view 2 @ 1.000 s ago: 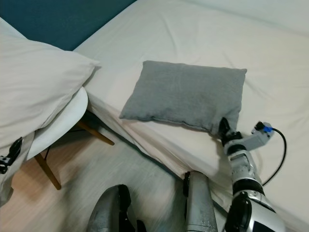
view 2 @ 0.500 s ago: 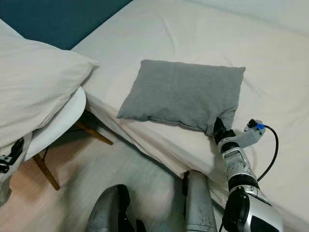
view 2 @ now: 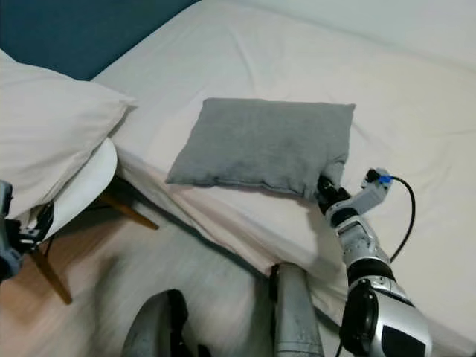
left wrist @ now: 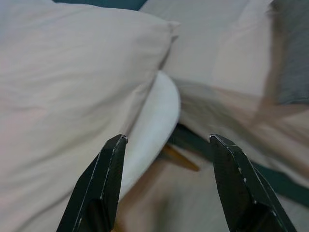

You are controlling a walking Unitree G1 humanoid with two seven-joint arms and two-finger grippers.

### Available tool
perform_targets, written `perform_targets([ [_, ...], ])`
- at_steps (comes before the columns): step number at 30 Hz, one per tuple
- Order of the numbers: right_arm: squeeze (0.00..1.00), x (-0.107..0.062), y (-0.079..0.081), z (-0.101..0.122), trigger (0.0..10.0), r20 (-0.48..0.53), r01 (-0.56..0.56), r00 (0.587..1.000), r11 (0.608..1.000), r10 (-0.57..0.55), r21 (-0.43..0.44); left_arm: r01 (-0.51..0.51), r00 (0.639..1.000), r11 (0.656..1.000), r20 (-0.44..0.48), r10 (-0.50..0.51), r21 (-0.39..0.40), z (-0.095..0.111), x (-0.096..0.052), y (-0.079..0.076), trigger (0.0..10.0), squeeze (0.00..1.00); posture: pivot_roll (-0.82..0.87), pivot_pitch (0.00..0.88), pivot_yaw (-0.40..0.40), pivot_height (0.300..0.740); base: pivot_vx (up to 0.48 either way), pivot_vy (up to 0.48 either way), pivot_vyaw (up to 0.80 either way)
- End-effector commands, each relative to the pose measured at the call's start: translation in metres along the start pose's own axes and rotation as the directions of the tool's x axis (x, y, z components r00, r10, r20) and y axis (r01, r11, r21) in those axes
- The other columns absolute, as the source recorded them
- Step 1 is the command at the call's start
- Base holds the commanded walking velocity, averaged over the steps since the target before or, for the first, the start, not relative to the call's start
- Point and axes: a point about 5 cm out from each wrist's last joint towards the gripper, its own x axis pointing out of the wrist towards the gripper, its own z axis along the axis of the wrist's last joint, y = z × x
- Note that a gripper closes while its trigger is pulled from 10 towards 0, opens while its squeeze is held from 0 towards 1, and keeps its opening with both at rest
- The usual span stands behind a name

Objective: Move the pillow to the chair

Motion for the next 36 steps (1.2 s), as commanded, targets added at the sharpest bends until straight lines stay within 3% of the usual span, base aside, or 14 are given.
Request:
perform_targets([
  [1, 0.0, 0.01, 0.021, 0.002, 0.0, -0.008, -0.117, 0.993, 0.993, 0.116, -0.022, -0.012, 1.0, 1.0, -0.016, 0.011, -0.006, -0.005, 0.0, -0.001, 10.0, 0.0, 0.03, 0.17, -0.026, 0.54, 0.0, 0.0, 0.0],
  [2, 0.0, 0.016, 0.04, 0.006, 0.0, 0.008, -0.231, 0.973, 0.973, 0.231, -0.02, -0.012, 1.0, 0.999, -0.017, 0.011, -0.044, -0.005, 0.003, -0.007, 10.0, 0.0, 0.02, 0.137, -0.041, 0.545, 0.0, 0.0, 0.0],
  [3, 0.0, 0.016, 0.04, 0.006, 0.0, 0.008, -0.231, 0.973, 0.973, 0.231, -0.02, -0.012, 1.0, 0.999, -0.017, 0.011, -0.044, -0.005, 0.003, -0.007, 10.0, 0.0, 0.02, 0.137, -0.041, 0.545, 0.0, 0.0, 0.0],
  [5, 0.0, 0.02, 0.055, 0.008, 0.0, 0.013, -0.313, 0.95, 0.95, 0.313, -0.022, -0.007, 1.0, 0.998, -0.015, 0.006, -0.07, -0.005, 0.007, -0.014, 10.0, 0.0, 0.01, 0.115, -0.053, 0.55, 0.0, 0.0, 0.0],
  [6, 0.0, 0.021, 0.077, 0.012, 0.0, 0.023, -0.42, 0.907, 0.907, 0.421, -0.022, -0.004, 1.0, 0.995, -0.015, 0.003, -0.104, -0.005, 0.011, -0.024, 10.0, 0.0, 0.0, 0.087, -0.065, 0.555, -0.251, 0.0, 0.0],
  [7, 0.0, 0.021, 0.077, 0.012, 0.0, 0.023, -0.42, 0.907, 0.907, 0.421, -0.022, -0.004, 1.0, 0.995, -0.015, 0.003, -0.104, -0.005, 0.011, -0.024, 10.0, 0.0, 0.0, 0.087, -0.065, 0.555, -0.251, 0.0, 0.0],
  [8, 0.0, 0.021, 0.097, 0.016, 0.0, 0.03, -0.505, 0.862, 0.863, 0.506, -0.029, 0.0, 1.0, 0.992, -0.016, -0.003, -0.127, -0.006, 0.015, -0.032, 10.0, 0.0, -0.01, 0.065, -0.075, 0.559, -0.48, 0.0, 0.0],
  [10, 0.0, 0.019, 0.122, 0.024, 0.0, 0.045, -0.601, 0.798, 0.799, 0.602, -0.033, 0.006, 1.0, 0.988, -0.005, -0.007, -0.155, -0.005, 0.02, -0.044, 10.0, 0.0, -0.01, 0.037, -0.088, 0.569, -0.48, 0.0, 0.0],
  [13, 0.0, 0.019, 0.127, 0.027, 0.0, 0.054, -0.62, 0.783, 0.784, 0.62, -0.032, 0.01, 1.0, 0.987, 0.004, -0.01, -0.162, -0.005, 0.021, -0.048, 10.0, 0.0, -0.01, 0.032, -0.089, 0.574, -0.48, 0.0, 0.0],
  [16, 0.0, 0.019, 0.146, 0.04, 0.0, 0.083, -0.674, 0.733, 0.738, 0.675, -0.042, 0.014, 1.0, 0.984, 0.029, -0.009, -0.177, -0.002, 0.026, -0.053, 10.0, 0.0, -0.02, 0.0, -0.096, 0.583, 0.0, 0.0, 0.0],
  [18, 0.0, 0.019, 0.146, 0.04, 0.0, 0.083, -0.674, 0.733, 0.738, 0.675, -0.042, 0.014, 1.0, 0.984, 0.029, -0.009, -0.177, -0.002, 0.026, -0.053, 10.0, 0.0, -0.02, 0.0, -0.096, 0.583, 0.0, 0.0, 0.0],
  [22, 0.0, 0.022, 0.168, 0.052, 0.0, 0.111, -0.717, 0.686, 0.694, 0.719, -0.06, 0.015, 0.998, 0.982, 0.055, -0.005, -0.191, 0.002, 0.034, -0.059, 10.0, 0.0, -0.01, 0.0, -0.104, 0.598, 0.0, 0.0, 0.0],
  [31, 0.0, 0.014, 0.184, 0.045, 0.0, 0.102, -0.761, 0.643, 0.648, 0.759, -0.024, 0.009, 0.998, 0.979, 0.056, 0.003, -0.204, 0.001, 0.034, -0.066, 10.0, 0.0, -0.01, 0.0, -0.109, 0.622, 0.0, 0.0, 0.0],
  [36, 0.0, 0.004, 0.198, 0.029, 0.0, 0.056, -0.807, 0.59, 0.591, 0.805, 0.013, 0.014, 0.998, 0.977, 0.055, -0.002, -0.213, -0.001, 0.035, -0.072, 10.0, 0.0, -0.02, 0.0, -0.109, 0.636, 0.0, 0.0, 0.0],
])
